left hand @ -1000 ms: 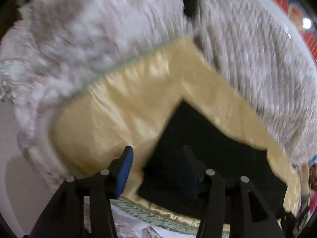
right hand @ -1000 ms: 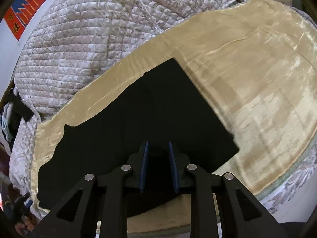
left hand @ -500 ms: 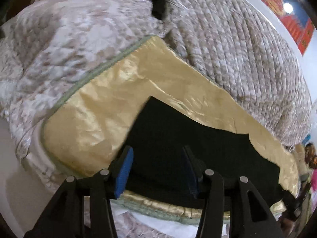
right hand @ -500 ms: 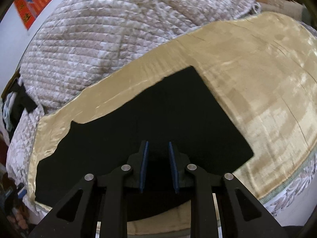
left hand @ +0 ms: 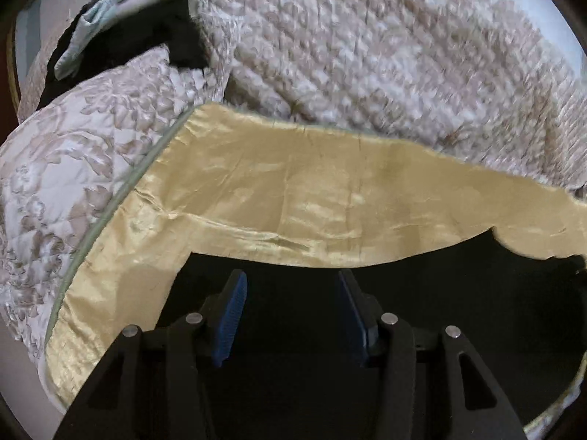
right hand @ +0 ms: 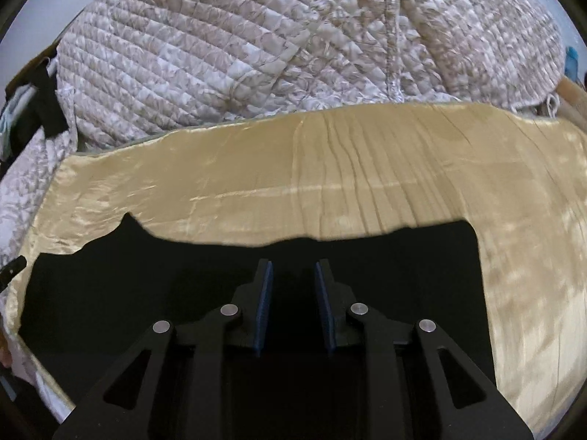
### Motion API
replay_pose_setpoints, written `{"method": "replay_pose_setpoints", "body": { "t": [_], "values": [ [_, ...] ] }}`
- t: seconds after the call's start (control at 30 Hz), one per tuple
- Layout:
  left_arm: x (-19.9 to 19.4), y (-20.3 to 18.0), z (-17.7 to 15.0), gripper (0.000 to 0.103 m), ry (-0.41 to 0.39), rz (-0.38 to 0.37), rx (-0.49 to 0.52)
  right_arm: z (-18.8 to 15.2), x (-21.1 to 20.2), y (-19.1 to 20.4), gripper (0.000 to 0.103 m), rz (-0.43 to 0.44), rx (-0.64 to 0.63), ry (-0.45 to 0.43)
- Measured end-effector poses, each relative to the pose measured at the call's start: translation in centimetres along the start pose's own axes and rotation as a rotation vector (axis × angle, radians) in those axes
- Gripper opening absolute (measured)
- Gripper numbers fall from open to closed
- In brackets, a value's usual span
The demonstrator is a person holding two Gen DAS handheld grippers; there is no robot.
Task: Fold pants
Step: 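Press the folded black pants flat with both grippers and release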
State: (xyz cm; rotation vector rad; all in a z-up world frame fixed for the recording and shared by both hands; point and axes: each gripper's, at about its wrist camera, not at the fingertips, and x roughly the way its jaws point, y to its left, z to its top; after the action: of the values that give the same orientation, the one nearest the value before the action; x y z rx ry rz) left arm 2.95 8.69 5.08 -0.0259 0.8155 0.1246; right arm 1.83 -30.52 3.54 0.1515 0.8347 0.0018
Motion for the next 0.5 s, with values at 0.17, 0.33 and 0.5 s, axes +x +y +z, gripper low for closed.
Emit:
{"method": "replay_pose_setpoints", "body": {
  "t": [0.17, 0.33, 0.5],
  "values": [
    [3.9, 0.5, -1.5, 0.053, 0.111, 0.058, -0.005, -0.3, 3.0, -2.4, 0.024, -0.06, 0.104, 0.063],
    [2.7, 0.1, -1.8, 0.053, 0.073, 0.06, -0.005, 0.0, 1.6, -1.8, 0.024, -0.082, 0.097, -0.009],
    [2.4, -0.1, -2.8, 0.053, 0.07, 0.059, -0.003, -0.4, 0.8, 0.3, 0.032, -0.035, 0.046, -0.04]
  ]
}}
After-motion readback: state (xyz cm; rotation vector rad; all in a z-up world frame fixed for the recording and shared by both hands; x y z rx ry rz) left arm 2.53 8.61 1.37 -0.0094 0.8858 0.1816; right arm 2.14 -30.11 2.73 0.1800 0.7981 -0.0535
